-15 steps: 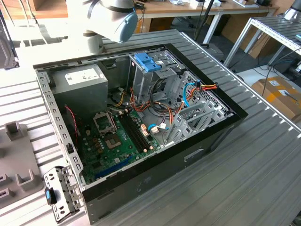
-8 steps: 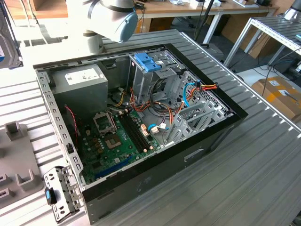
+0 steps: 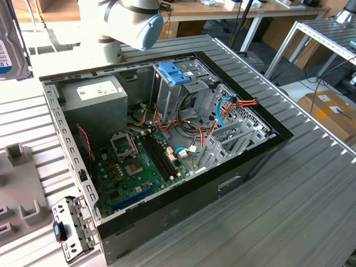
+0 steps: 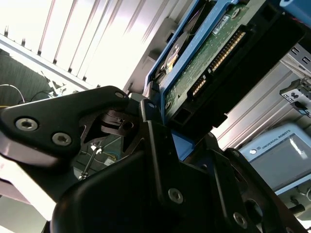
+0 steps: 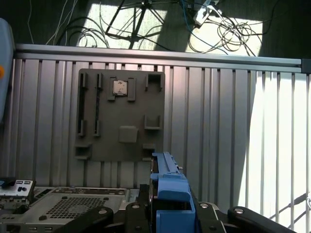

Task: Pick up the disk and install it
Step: 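Pick up the disk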

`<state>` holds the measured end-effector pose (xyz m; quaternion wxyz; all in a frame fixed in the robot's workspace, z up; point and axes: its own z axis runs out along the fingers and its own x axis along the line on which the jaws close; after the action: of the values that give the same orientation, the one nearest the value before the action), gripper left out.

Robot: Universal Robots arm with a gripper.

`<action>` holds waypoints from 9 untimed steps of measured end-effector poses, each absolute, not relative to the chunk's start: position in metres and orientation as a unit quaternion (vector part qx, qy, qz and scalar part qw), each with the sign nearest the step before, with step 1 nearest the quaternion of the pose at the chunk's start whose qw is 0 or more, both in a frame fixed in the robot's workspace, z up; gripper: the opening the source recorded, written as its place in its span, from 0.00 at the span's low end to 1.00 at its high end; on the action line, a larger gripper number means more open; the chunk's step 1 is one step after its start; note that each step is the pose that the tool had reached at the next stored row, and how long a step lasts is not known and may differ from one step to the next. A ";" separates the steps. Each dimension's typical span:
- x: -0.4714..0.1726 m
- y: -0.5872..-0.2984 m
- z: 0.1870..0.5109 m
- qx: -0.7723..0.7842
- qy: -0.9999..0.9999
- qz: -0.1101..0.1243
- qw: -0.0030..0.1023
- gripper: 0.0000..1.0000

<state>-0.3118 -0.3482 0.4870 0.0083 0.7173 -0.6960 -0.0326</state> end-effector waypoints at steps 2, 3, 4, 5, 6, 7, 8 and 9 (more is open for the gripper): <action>-0.310 -0.348 0.487 0.717 -0.696 -0.033 0.008 0.37; -0.309 -0.348 0.487 0.717 -0.696 -0.033 0.008 0.37; -0.309 -0.348 0.487 0.717 -0.696 -0.033 0.008 0.37; -0.306 -0.348 0.487 0.717 -0.696 -0.033 0.008 0.37; -0.304 -0.348 0.487 0.717 -0.696 -0.033 0.008 0.37; -0.304 -0.348 0.487 0.717 -0.696 -0.033 0.008 0.37; -0.303 -0.348 0.487 0.717 -0.696 -0.033 0.008 0.37; -0.302 -0.348 0.487 0.717 -0.696 -0.033 0.008 0.37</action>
<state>-0.3018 -0.3481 0.4870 0.0083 0.7173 -0.6960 -0.0326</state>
